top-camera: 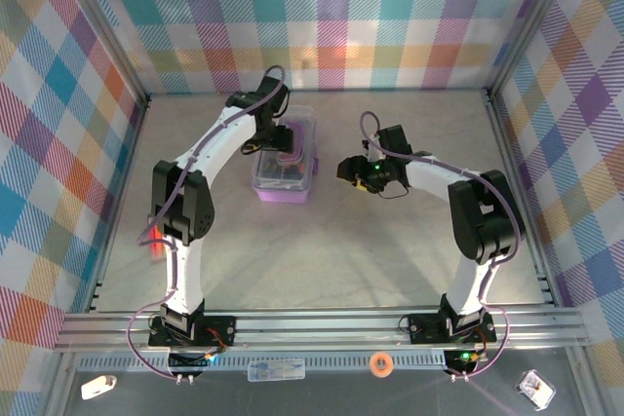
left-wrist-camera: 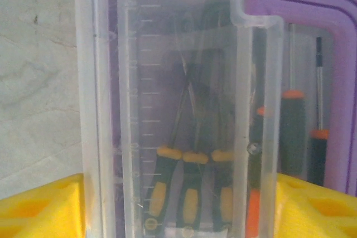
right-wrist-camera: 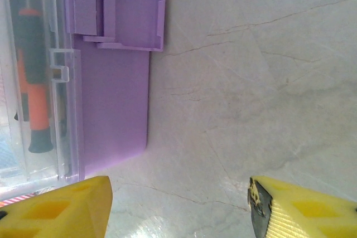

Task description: Pack the tool kit

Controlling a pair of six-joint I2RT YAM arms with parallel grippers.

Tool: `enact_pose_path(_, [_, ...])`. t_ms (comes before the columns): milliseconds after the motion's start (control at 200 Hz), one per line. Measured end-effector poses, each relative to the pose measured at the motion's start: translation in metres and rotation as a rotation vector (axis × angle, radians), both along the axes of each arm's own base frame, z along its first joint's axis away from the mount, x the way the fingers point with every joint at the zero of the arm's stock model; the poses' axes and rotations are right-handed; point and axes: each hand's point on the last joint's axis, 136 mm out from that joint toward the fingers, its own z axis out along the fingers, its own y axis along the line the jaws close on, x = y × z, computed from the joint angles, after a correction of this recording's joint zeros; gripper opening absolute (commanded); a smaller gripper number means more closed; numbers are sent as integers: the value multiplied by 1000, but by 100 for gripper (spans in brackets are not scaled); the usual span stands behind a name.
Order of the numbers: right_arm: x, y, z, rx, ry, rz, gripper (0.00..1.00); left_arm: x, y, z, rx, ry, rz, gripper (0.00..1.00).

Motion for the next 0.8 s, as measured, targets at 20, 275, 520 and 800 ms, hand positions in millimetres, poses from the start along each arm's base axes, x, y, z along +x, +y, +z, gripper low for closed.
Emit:
enact_pose_path(20, [0, 1, 0, 7, 3, 1, 67, -1, 0, 1, -8, -5, 0, 65])
enact_pose_path(275, [11, 22, 1, 148, 17, 18, 70, -15, 11, -1, -60, -92, 12, 56])
enact_pose_path(520, [24, 38, -1, 268, 39, 15, 71, -21, 19, -4, -92, -145, 36, 53])
enact_pose_path(800, [45, 57, 7, 365, 24, 26, 76, -20, 31, -3, -197, -185, 61, 54])
